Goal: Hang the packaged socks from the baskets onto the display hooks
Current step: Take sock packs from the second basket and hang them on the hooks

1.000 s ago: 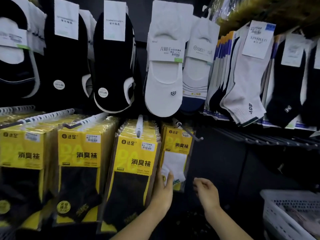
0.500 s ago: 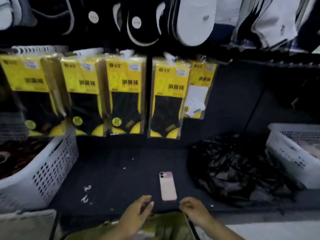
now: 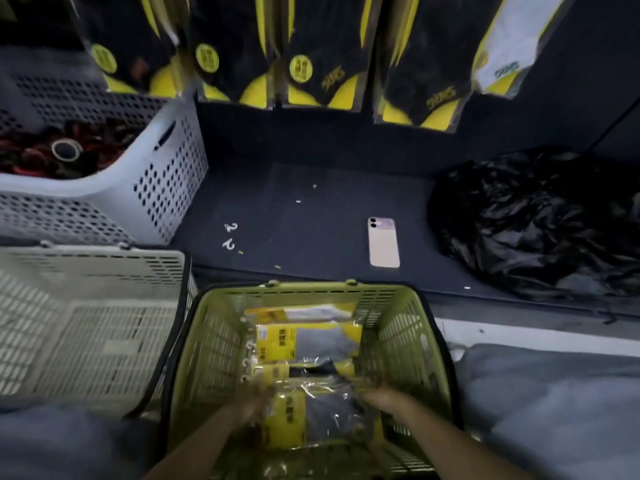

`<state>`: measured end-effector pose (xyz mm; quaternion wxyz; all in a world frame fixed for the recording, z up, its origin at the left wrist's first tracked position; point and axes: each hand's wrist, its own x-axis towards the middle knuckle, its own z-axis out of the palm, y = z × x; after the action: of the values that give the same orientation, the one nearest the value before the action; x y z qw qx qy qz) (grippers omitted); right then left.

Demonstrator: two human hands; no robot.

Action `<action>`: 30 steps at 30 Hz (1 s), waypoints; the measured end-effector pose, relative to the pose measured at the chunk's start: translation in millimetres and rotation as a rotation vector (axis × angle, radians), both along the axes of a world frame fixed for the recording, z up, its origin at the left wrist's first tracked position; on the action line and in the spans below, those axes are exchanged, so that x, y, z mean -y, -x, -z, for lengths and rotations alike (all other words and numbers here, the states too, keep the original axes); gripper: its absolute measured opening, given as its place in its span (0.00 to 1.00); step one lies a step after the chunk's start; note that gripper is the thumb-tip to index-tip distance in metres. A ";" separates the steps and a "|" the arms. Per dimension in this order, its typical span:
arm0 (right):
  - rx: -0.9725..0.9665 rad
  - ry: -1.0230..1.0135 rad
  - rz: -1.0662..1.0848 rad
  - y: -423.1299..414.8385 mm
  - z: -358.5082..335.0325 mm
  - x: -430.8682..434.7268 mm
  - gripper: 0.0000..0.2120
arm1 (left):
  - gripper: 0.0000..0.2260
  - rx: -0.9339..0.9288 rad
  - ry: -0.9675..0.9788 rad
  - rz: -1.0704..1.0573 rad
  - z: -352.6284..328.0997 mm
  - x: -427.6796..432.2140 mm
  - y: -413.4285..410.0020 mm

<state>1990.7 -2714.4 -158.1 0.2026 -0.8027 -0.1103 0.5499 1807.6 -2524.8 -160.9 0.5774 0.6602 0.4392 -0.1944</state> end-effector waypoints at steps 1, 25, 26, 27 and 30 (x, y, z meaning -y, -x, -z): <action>-0.029 0.008 -0.015 1.7 6.6 0.9 0.12 | 0.08 -0.043 0.036 0.009 4.3 3.1 2.6; -0.040 -0.291 0.286 -54.3 -68.3 -29.2 0.25 | 0.23 0.318 -0.097 -0.112 -111.5 -83.3 -34.5; 0.018 -0.346 0.263 -60.7 -85.3 -33.4 0.26 | 0.24 0.387 -0.099 -0.128 -128.4 -87.4 -39.7; 0.057 -0.402 0.243 -67.0 -103.7 -37.1 0.27 | 0.25 0.454 -0.109 -0.134 -146.3 -90.9 -45.2; 0.064 -0.593 0.246 -81.4 -150.8 -41.9 0.32 | 0.25 0.575 -0.252 -0.140 -198.3 -99.2 -61.0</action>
<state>2072.2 -2672.5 -7.4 0.4890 -0.7329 -0.1743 0.4397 1868.5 -2425.7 37.4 0.6037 0.7226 0.3228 0.0961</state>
